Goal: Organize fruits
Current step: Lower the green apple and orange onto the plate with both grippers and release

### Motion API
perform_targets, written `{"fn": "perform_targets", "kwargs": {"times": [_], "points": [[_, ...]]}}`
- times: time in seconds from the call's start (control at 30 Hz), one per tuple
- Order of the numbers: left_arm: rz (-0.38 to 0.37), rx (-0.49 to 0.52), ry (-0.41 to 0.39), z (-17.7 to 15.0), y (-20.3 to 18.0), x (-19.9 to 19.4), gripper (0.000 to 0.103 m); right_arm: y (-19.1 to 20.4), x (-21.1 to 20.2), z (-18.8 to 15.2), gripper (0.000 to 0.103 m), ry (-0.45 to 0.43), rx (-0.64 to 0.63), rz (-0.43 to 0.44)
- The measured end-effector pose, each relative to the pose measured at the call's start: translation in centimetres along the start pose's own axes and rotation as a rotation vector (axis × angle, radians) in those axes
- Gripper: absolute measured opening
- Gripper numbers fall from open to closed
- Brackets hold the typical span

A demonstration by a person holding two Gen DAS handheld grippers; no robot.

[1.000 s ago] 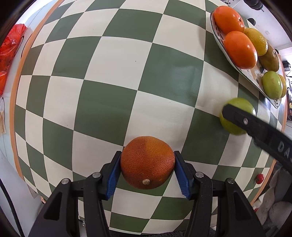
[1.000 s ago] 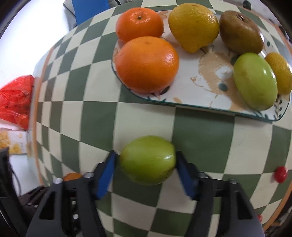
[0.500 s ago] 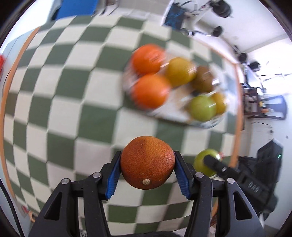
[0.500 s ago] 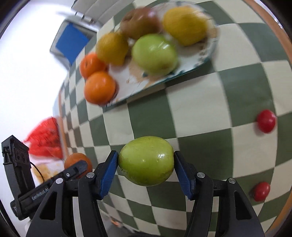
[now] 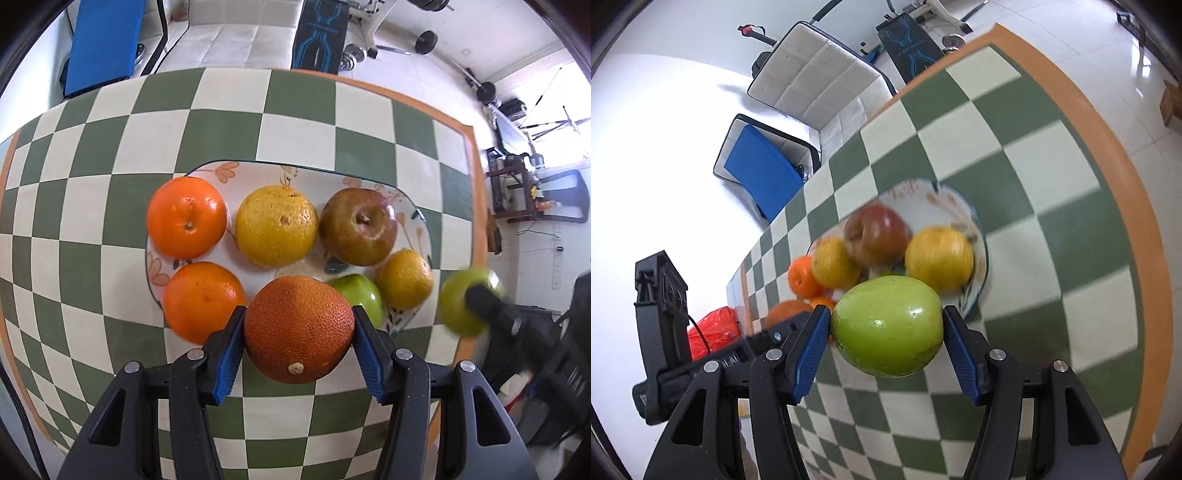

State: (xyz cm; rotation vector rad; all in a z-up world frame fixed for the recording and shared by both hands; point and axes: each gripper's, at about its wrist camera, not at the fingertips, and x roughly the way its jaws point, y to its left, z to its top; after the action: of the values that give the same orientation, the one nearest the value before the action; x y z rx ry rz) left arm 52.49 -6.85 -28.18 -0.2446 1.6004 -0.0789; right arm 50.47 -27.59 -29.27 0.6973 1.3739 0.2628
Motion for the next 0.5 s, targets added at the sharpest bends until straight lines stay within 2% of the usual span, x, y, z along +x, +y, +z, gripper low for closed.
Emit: {"fn": "perform_targets", "kwargs": {"times": [0.17, 0.2, 0.3, 0.33, 0.4, 0.43, 0.5], "points": [[0.05, -0.001, 0.018, 0.3, -0.2, 1.5, 0.053, 0.6, 1.5, 5.0, 0.064, -0.008, -0.067, -0.072], [0.057, -0.007, 0.025, 0.4, -0.2, 1.8, 0.053, -0.4, 0.6, 5.5, 0.064, -0.009, -0.075, -0.081], [0.05, -0.026, 0.034, 0.3, 0.1, 2.3, 0.055, -0.3, 1.8, 7.4, 0.064, 0.011, -0.097, -0.122], [0.053, -0.028, 0.027, 0.4, 0.1, 2.2, 0.059, -0.3, 2.5, 7.9, 0.064, 0.025, -0.108, -0.138], [0.059, -0.027, 0.008, 0.5, 0.1, 1.8, 0.083, -0.5, 3.4, 8.6, 0.064, 0.045, -0.12, -0.155], [0.059, -0.028, 0.0, 0.6, 0.1, 1.6, 0.088, -0.7, 3.7, 8.9, 0.064, 0.053, -0.122, -0.16], [0.062, -0.036, -0.012, 0.8, 0.3, 1.1, 0.089, -1.1, 4.4, 9.2, 0.064, 0.074, -0.121, -0.174]]}}
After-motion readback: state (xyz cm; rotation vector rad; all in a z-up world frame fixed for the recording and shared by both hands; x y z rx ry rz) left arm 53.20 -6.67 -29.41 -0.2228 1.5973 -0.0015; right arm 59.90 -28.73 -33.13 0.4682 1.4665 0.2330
